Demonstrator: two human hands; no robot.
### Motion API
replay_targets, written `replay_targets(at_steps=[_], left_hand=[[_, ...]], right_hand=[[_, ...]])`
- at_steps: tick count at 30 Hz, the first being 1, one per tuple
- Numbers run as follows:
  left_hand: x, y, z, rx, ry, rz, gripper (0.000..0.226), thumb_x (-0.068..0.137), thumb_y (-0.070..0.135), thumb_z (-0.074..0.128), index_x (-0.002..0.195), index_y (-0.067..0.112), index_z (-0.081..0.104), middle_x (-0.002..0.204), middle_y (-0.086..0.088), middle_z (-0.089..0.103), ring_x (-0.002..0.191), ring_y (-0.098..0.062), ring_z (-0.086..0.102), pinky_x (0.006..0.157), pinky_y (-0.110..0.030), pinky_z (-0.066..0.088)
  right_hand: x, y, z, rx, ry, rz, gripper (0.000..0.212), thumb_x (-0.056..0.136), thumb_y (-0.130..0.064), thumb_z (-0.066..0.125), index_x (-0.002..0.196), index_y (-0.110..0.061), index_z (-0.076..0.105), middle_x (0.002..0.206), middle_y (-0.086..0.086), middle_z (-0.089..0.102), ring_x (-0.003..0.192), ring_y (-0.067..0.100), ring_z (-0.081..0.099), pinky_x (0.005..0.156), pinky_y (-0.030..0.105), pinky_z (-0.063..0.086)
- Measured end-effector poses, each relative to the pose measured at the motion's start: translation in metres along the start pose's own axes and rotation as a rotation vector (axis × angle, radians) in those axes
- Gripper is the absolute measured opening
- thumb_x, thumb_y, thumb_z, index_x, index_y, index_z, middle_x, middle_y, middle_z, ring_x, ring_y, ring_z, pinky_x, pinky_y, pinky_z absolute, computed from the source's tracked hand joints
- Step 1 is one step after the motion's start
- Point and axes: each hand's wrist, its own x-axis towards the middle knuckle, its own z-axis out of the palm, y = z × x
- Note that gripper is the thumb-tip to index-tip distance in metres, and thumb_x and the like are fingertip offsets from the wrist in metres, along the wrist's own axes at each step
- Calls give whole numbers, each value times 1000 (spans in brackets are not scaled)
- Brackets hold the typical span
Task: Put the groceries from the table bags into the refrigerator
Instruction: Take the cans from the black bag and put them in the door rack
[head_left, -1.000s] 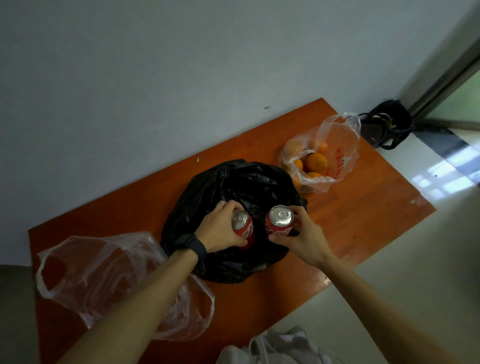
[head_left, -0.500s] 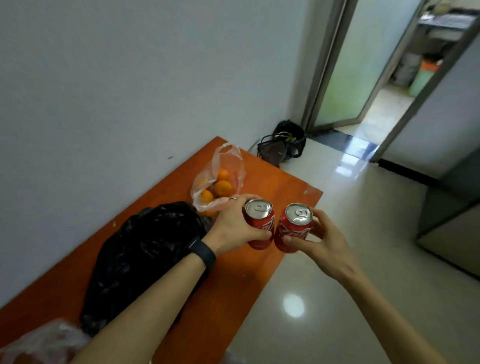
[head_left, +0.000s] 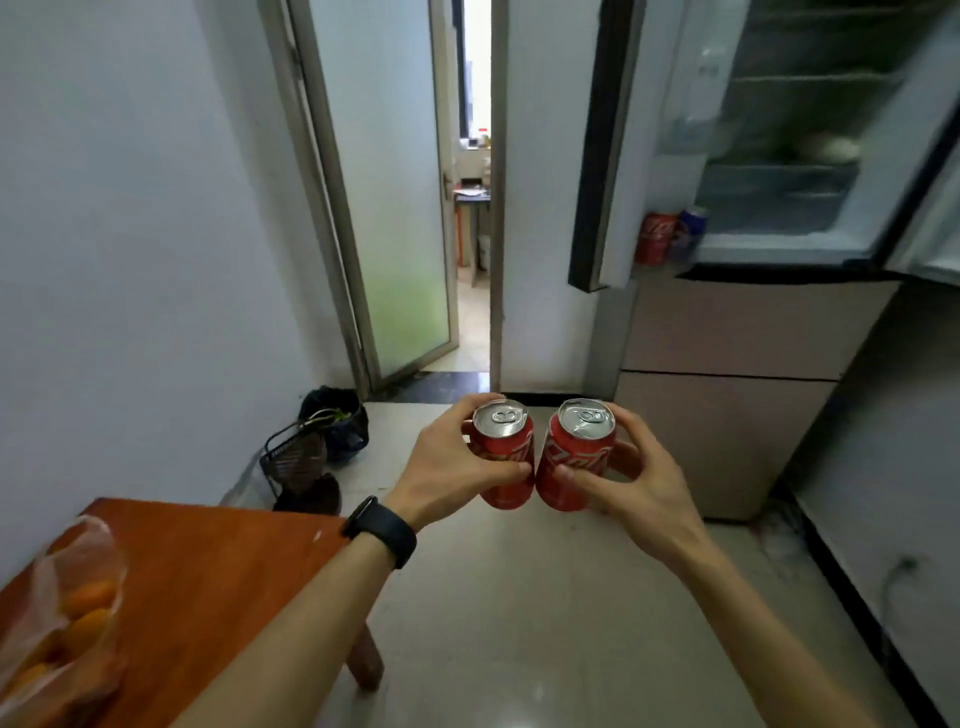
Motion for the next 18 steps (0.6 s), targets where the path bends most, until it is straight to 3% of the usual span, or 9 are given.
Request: replay_targets(at_steps=[7, 9, 13, 18], left_hand=[[114, 62, 90, -72, -45, 131, 70, 67, 23, 91, 124, 28, 51, 112, 19, 59, 98, 17, 55, 74, -2, 45], [149, 73, 109, -95, -58, 163, 69, 68, 23, 90, 124, 31, 51, 111, 21, 59, 99, 18, 55, 74, -3, 47], [224, 93, 138, -76, -79, 217, 69, 67, 31, 90, 125, 33, 53, 111, 22, 60, 102, 7, 57, 76, -10, 49], [325, 123, 159, -73, -79, 302, 67, 68, 33, 89, 122, 38, 49, 111, 21, 59, 105, 2, 57, 85, -17, 48]], right_hand=[[66, 9, -117, -10, 202, -69, 75, 68, -35, 88, 132, -44, 50, 120, -18, 65, 108, -1, 62, 92, 22, 52], [94, 11, -141, -36, 229, -94, 77, 68, -38, 87, 134, -45, 47, 120, -21, 62, 108, 0, 62, 89, 20, 53], [156, 16, -184, -69, 269, -142, 76, 70, -40, 86, 134, -46, 45, 121, -22, 60, 110, 2, 61, 89, 22, 53], [237, 14, -230, -85, 315, -172, 71, 67, -44, 85, 126, -54, 46, 111, -27, 64, 106, -8, 61, 84, 17, 53]])
